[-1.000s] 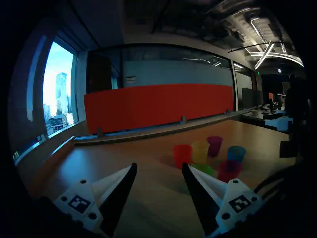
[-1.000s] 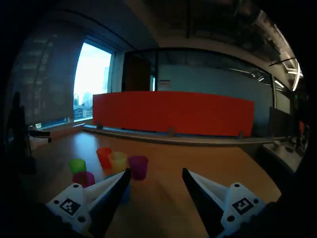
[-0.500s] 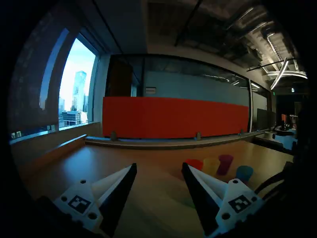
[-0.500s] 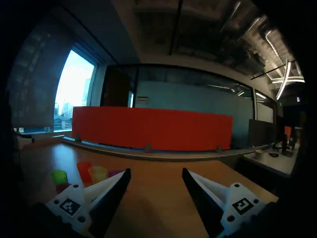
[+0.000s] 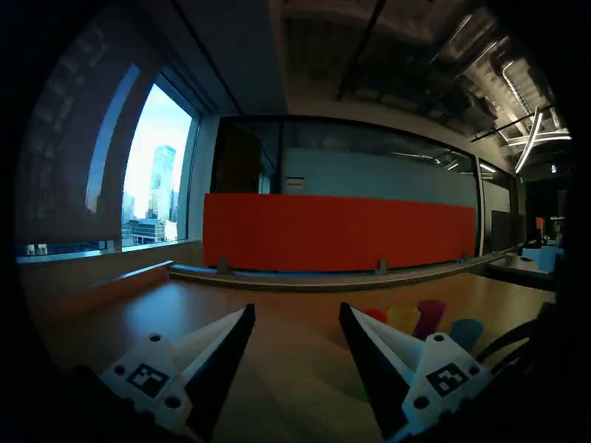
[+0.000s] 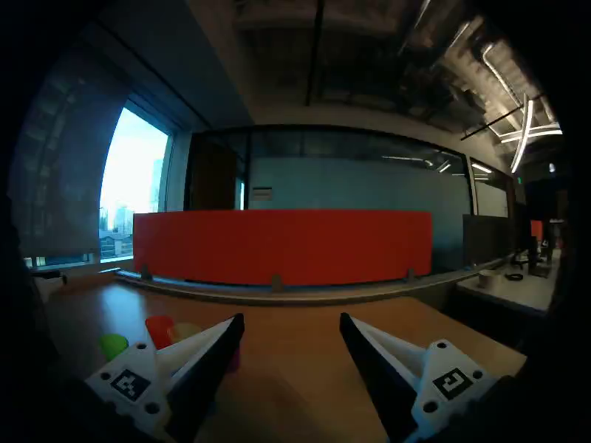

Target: Pour water

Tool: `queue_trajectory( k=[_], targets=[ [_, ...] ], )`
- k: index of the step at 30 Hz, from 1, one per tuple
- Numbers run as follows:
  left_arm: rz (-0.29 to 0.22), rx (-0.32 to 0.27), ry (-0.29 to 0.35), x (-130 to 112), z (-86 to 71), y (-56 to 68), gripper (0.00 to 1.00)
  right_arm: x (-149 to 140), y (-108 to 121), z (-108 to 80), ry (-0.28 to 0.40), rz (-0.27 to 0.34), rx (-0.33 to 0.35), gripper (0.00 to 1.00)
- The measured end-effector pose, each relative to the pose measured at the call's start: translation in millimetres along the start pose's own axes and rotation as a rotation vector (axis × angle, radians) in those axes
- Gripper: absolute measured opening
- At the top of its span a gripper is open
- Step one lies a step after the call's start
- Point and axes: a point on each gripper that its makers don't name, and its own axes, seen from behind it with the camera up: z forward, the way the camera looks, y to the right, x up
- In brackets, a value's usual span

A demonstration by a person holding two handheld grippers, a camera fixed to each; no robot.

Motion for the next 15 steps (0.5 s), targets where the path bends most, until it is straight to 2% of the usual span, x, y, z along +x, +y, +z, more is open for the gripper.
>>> queue_trajectory(
  k=[6,15],
  targets=[
    [0.041,0.001,0.020,-1,4.4,0.3,0.84,5,-1,-0.5,-0.002,0.000,-0.009,1.00],
    [0.059,0.005,0.028,-18,8.4,-15.3,0.84,5,3,-5.7,-0.006,-0.008,-0.038,1.00]
  ],
)
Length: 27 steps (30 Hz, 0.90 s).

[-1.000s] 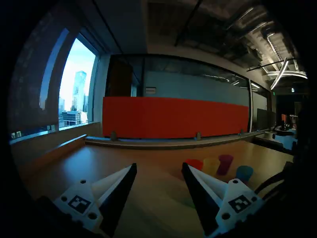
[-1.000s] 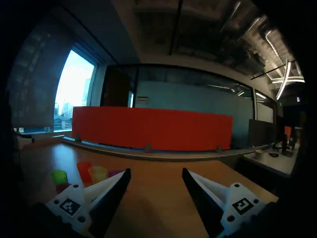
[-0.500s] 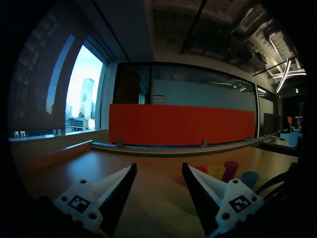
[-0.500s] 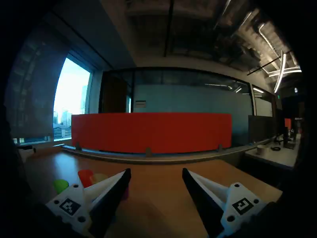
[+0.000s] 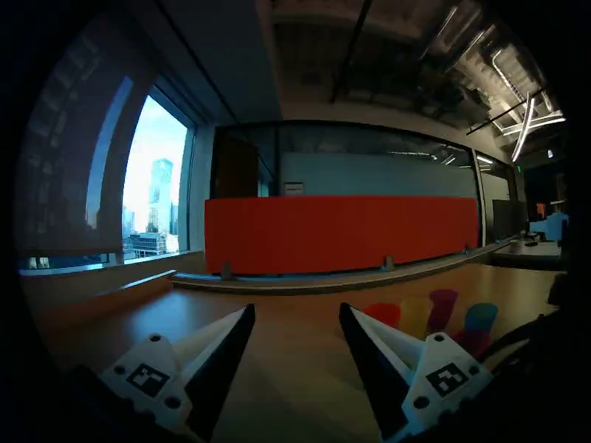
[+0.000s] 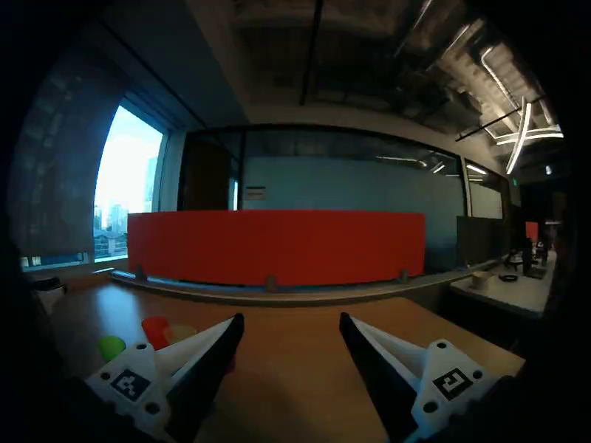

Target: Pour water

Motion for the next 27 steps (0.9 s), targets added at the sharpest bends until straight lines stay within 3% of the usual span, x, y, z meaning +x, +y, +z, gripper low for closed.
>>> queue_trajectory(
  k=[6,27],
  targets=[
    [0.004,0.016,-0.007,-10,-0.1,-11.7,0.84,-1,-2,-0.5,-0.011,0.000,-0.009,1.00],
    [-0.025,0.029,-0.046,-32,4.0,-25.3,0.84,5,-13,3.5,-0.012,-0.042,-0.008,1.00]
  ],
)
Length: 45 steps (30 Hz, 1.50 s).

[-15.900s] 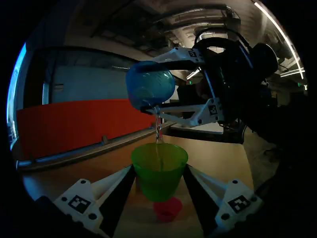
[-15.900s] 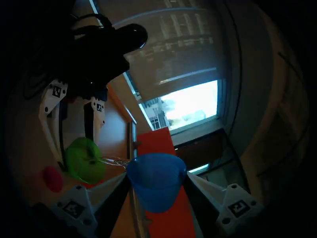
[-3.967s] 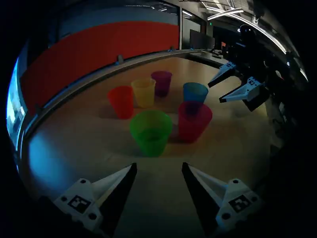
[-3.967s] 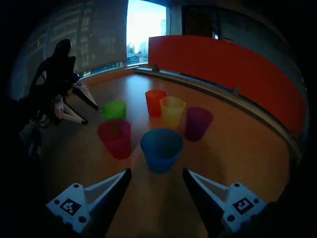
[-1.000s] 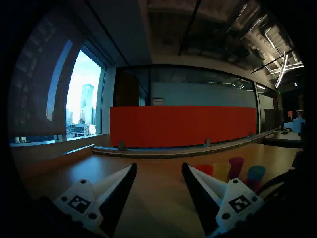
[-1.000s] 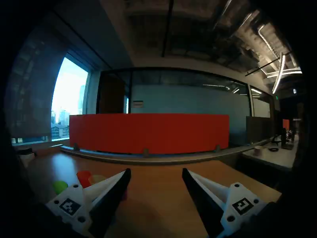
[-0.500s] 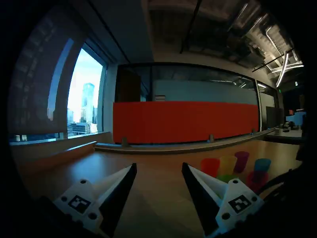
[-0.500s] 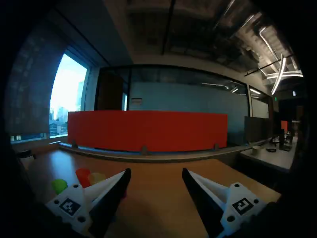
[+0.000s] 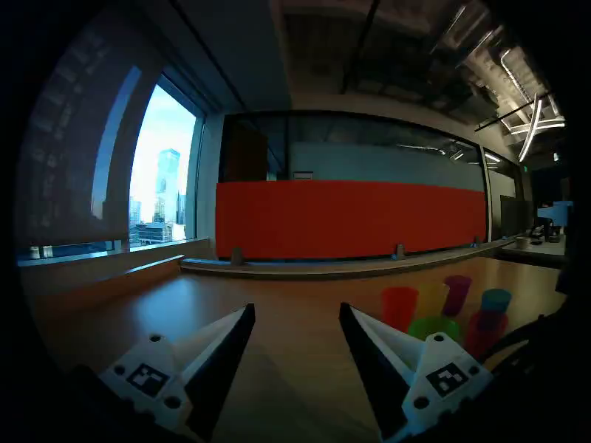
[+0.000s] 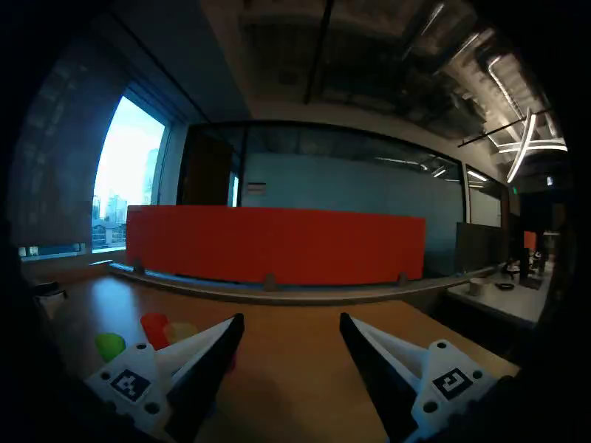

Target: Pour water

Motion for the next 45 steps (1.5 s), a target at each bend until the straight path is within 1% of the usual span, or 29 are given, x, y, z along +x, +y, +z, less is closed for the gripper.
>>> queue_trajectory(
  k=[12,24,28,36,41,45],
  targets=[
    [0.003,-0.002,-0.030,-7,2.9,1.2,0.84,-3,0,1.0,-0.006,0.007,0.004,1.00],
    [0.009,0.001,-0.031,-9,3.7,1.1,0.84,-3,-1,0.4,-0.005,0.011,0.009,1.00],
    [0.008,0.001,-0.032,-8,4.3,1.0,0.84,-4,3,-1.9,0.003,0.004,0.005,1.00],
    [0.010,0.001,-0.032,-9,4.1,0.8,0.84,-3,18,-7.4,0.026,0.006,-0.016,1.00],
    [0.009,0.001,-0.032,-8,4.3,1.0,0.84,-5,23,-5.4,0.040,0.000,-0.018,1.00],
    [0.009,0.001,-0.032,-9,4.3,0.9,0.84,-10,21,-0.2,0.047,-0.010,-0.008,1.00]
  ],
)
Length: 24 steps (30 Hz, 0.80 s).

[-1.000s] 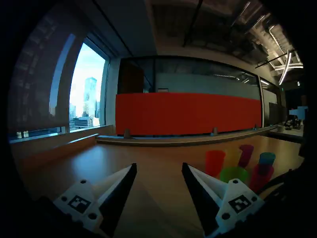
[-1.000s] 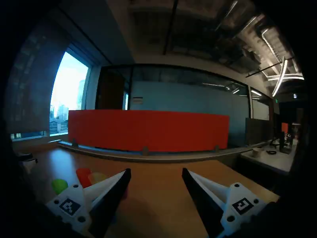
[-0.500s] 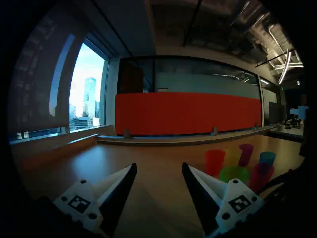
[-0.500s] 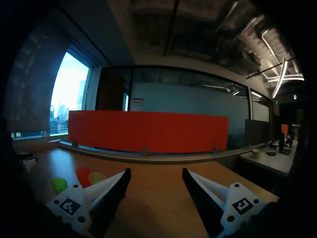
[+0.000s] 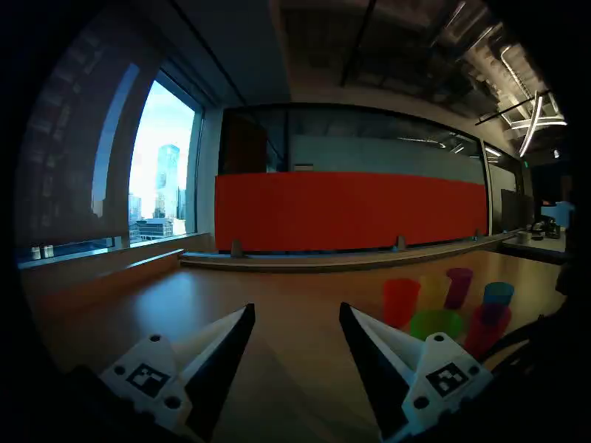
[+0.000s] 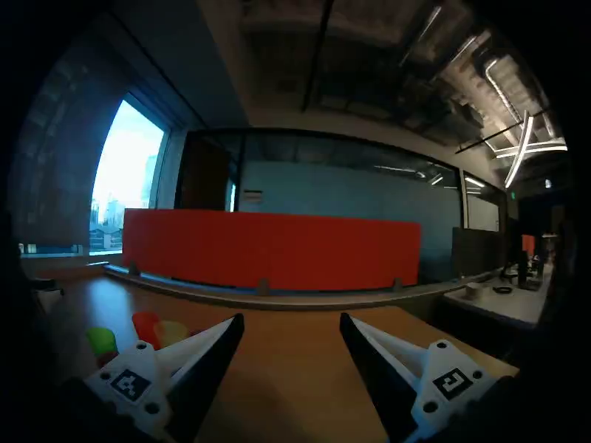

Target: Pour water

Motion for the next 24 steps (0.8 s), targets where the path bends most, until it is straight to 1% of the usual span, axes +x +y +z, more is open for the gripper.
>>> queue_trajectory(
  k=[6,9,14,20,24],
  targets=[
    [0.000,0.000,0.000,0,0.0,0.2,0.84,-9,-3,7.9,0.018,0.010,0.007,1.00],
    [0.000,0.000,0.000,0,-0.1,-0.1,0.84,-12,-4,10.7,0.030,0.023,0.019,1.00],
    [0.000,0.000,0.000,0,0.0,-0.3,0.84,-22,0,13.3,0.041,0.054,0.027,1.00],
    [0.000,0.000,0.000,0,0.0,-0.5,0.84,-47,7,17.8,0.013,0.068,0.021,1.00],
    [0.000,0.000,0.000,0,-0.1,-0.1,0.84,-56,11,20.7,0.002,0.076,0.019,1.00]
  ],
)
